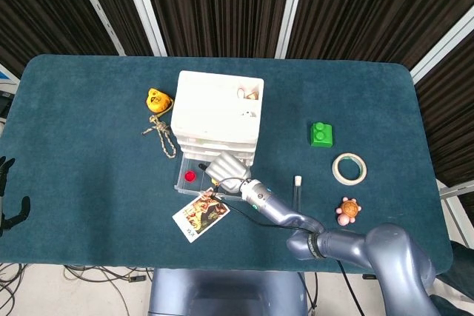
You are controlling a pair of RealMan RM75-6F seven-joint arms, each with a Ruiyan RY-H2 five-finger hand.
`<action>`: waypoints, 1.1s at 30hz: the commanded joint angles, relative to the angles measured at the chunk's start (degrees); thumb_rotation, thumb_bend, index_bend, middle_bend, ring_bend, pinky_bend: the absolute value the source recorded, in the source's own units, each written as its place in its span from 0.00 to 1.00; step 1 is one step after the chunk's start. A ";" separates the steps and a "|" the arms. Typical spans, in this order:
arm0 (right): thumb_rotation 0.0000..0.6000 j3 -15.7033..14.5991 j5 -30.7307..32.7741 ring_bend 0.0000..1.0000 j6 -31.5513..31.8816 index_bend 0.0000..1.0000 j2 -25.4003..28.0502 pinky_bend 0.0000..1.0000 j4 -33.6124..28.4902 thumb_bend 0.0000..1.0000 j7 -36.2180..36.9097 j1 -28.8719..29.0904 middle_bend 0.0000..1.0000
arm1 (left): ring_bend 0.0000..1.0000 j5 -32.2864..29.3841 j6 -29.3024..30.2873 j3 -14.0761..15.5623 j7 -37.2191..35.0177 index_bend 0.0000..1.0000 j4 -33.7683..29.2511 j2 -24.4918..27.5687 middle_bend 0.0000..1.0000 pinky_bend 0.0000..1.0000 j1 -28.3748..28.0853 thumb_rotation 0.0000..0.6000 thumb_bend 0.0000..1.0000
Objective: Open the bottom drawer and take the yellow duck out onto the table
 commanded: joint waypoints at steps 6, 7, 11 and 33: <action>1.00 -0.07 -0.26 1.00 -0.42 0.34 -1.22 1.00 1.94 0.20 -1.44 0.28 1.00 | 0.00 -0.06 -0.05 -0.02 -0.21 0.00 0.01 0.07 0.00 0.00 -0.01 1.00 0.46; 1.00 -0.09 -0.27 1.00 -0.48 0.34 -1.39 1.00 2.20 0.20 -1.55 0.29 1.00 | 0.00 -0.05 -0.04 -0.03 -0.22 0.00 0.00 0.08 0.00 0.00 -0.01 1.00 0.46; 1.00 -0.14 -0.61 1.00 -0.58 0.36 -2.05 1.00 3.10 0.20 -1.77 0.33 1.00 | 0.00 -0.16 -0.12 -0.02 -0.21 0.00 -0.01 0.11 0.00 0.00 -0.02 1.00 0.46; 1.00 0.61 -1.12 1.00 -1.98 0.45 -4.74 1.00 6.98 0.27 -1.14 0.72 1.00 | 0.00 -0.51 -0.24 -0.07 -0.31 0.00 0.08 0.17 0.00 0.00 -0.03 1.00 0.46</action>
